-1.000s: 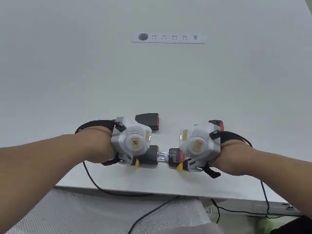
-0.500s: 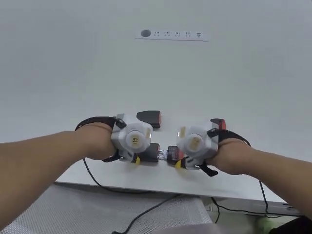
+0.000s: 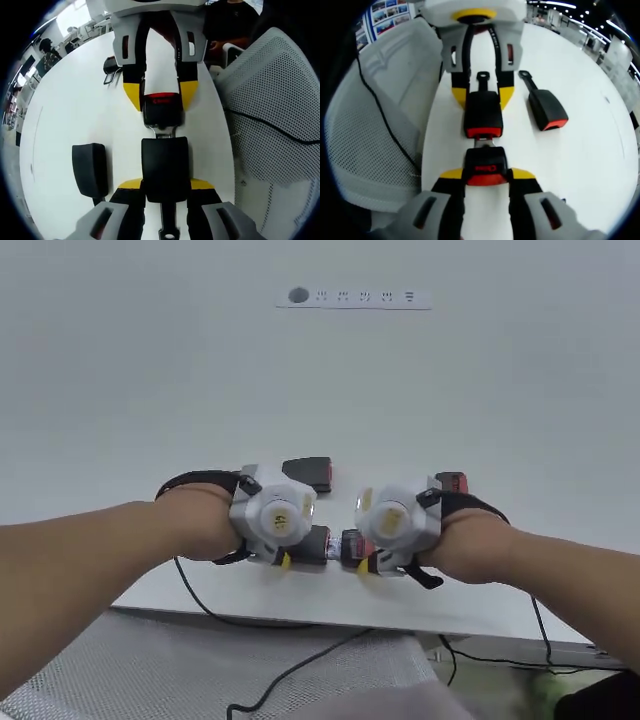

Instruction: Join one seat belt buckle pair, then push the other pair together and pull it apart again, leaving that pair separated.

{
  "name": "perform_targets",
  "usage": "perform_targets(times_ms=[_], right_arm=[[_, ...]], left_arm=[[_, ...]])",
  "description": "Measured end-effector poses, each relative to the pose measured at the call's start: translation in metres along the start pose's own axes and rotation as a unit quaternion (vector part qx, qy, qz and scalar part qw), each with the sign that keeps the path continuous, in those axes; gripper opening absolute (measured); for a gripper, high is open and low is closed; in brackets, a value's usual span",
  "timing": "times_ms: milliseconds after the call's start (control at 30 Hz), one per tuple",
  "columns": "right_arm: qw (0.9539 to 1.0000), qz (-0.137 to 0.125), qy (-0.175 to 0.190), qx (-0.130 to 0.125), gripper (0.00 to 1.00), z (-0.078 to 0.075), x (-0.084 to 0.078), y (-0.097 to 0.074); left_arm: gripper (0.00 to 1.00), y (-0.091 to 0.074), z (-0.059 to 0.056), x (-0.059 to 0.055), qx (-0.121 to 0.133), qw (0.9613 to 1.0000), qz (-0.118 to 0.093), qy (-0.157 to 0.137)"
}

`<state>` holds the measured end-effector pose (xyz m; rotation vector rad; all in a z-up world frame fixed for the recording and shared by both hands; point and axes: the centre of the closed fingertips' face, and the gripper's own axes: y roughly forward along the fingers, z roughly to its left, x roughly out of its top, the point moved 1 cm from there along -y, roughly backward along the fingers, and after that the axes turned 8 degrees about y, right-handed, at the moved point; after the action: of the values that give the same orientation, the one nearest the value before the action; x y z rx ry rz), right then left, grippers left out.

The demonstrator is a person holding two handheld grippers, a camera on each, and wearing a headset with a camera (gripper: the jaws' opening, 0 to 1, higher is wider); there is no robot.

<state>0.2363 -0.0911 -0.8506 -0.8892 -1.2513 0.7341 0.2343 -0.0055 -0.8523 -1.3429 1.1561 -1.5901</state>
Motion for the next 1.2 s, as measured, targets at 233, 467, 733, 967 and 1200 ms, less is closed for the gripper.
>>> perform_targets(times_ms=[233, 467, 733, 967, 1200], right_arm=[[1.0000, -0.001, -0.001, 0.001, 0.31, 0.000, 0.001, 0.000], [1.0000, -0.003, -0.002, 0.004, 0.31, 0.001, 0.005, 0.002], [0.9999, -0.012, 0.006, -0.003, 0.31, 0.001, 0.012, 0.008], [0.9999, -0.009, 0.006, -0.005, 0.31, 0.002, 0.011, 0.006], [1.0000, -0.008, 0.000, 0.000, 0.31, 0.004, 0.010, 0.006]], left_arm=[[0.32, 0.001, 0.000, 0.000, -0.001, 1.0000, 0.006, 0.003], [0.32, 0.001, 0.000, 0.000, -0.002, 1.0000, 0.009, 0.002], [0.32, 0.000, -0.001, -0.001, -0.003, 0.9998, 0.020, -0.001], [0.32, 0.002, 0.002, -0.001, 0.002, 0.9998, 0.016, -0.010], [0.32, 0.000, 0.001, -0.003, 0.003, 0.9999, 0.010, -0.003]])
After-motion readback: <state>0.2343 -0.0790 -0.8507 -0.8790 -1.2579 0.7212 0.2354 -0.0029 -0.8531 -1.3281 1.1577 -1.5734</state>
